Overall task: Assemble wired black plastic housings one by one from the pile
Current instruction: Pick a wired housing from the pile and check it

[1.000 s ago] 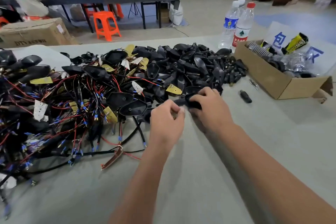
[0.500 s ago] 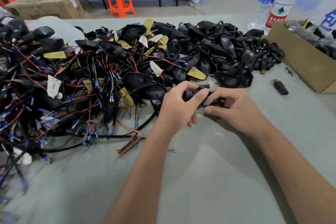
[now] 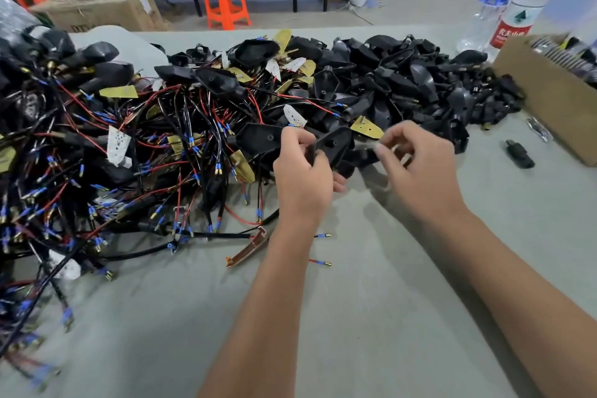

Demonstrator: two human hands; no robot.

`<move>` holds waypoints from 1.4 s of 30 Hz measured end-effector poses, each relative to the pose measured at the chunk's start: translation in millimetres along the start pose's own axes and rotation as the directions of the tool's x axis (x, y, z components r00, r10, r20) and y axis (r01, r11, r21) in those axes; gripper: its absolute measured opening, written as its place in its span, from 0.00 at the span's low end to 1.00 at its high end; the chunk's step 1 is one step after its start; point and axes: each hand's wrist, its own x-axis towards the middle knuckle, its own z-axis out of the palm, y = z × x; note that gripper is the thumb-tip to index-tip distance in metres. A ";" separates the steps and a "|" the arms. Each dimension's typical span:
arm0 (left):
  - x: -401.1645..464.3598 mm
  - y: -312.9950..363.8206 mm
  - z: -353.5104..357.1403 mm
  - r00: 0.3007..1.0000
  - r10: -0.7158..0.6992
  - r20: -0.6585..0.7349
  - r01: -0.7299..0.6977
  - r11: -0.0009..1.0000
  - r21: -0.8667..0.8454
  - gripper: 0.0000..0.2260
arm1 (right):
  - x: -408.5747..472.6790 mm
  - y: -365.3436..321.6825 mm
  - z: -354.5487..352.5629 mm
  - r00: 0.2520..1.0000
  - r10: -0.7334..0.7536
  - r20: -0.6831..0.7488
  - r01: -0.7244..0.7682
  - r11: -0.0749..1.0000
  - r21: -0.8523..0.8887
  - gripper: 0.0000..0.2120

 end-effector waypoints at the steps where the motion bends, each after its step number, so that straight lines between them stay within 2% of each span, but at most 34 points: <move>1: 0.8 -1.4 2.0 1.000 0.020 -0.009 -0.020 1.000 0.003 0.11 | 10.1 1.0 3.5 1.000 0.016 -0.003 -0.016 0.998 -0.067 0.03; 2: 2.2 -2.4 3.3 0.999 0.038 -0.019 -0.038 0.999 0.008 0.12 | 21.3 2.1 7.5 0.999 0.038 0.020 -0.035 0.988 -0.150 0.02; 5: 7.9 -4.4 7.3 0.997 0.069 -0.041 -0.069 0.998 0.015 0.17 | 54.4 -1.5 17.5 0.977 0.162 0.137 -0.107 0.933 -0.344 0.08; 9: 10.7 -1.6 12.8 0.994 0.096 -0.057 -0.095 0.995 0.004 0.20 | 85.2 -15.2 27.9 0.889 0.342 0.306 -0.175 0.869 -0.462 0.14; 12: 10.1 -1.6 15.7 0.993 0.091 -0.071 -0.092 0.995 -0.022 0.20 | 90.5 -18.1 33.5 0.848 0.414 0.332 -0.205 0.832 -0.515 0.17; 16: 11.1 -3.7 16.9 0.992 0.089 -0.089 -0.091 0.996 -0.018 0.19 | 79.9 -12.3 37.1 0.893 0.356 0.277 -0.140 0.802 -0.580 0.14; 20: 10.7 -4.3 17.4 0.992 0.072 -0.100 -0.078 0.996 -0.051 0.17 | 66.5 -7.5 34.5 0.952 0.242 0.188 -0.105 0.834 -0.542 0.06; 23: 9.8 -4.3 16.4 0.987 0.123 -0.106 -0.123 0.992 0.008 0.16 | 65.6 -4.0 20.3 0.977 0.196 0.079 -0.153 0.913 -0.379 0.04; 25: 10.6 -5.1 15.6 0.988 0.110 -0.110 -0.109 0.994 0.013 0.16 | 67.0 -5.7 5.6 0.975 0.219 -0.028 -0.221 0.967 -0.126 0.05; 27: 11.6 -5.8 15.3 0.992 0.068 -0.110 -0.069 0.998 -0.005 0.16 | 66.7 -14.5 -10.4 0.961 0.266 -0.071 -0.245 0.944 0.219 0.05; 30: 11.5 -3.8 15.6 0.989 0.063 -0.130 -0.067 0.997 -0.027 0.15 | 64.8 -32.7 -28.4 0.966 0.247 -0.071 -0.149 0.766 0.626 0.05; 33: 9.6 -3.2 15.5 0.983 0.094 -0.156 -0.095 0.995 -0.003 0.15 | 66.5 -42.3 -37.1 0.958 0.272 -0.088 -0.088 0.574 0.814 0.03; 36: 8.5 -2.4 15.3 0.984 0.072 -0.165 -0.078 0.997 -0.027 0.14 | 68.5 -36.7 -44.0 0.917 0.391 -0.078 -0.076 0.362 0.929 0.04; 38: 10.8 -0.7 15.0 0.985 0.025 -0.172 -0.047 0.992 -0.120 0.13 | 67.7 -26.4 -47.2 0.876 0.479 -0.051 -0.079 0.248 0.966 0.05; 42: 13.8 7.1 12.0 0.979 -0.014 -0.205 -0.062 0.931 -0.359 0.12 | 57.9 -9.1 -37.3 0.802 0.596 0.042 -0.162 0.150 0.975 0.05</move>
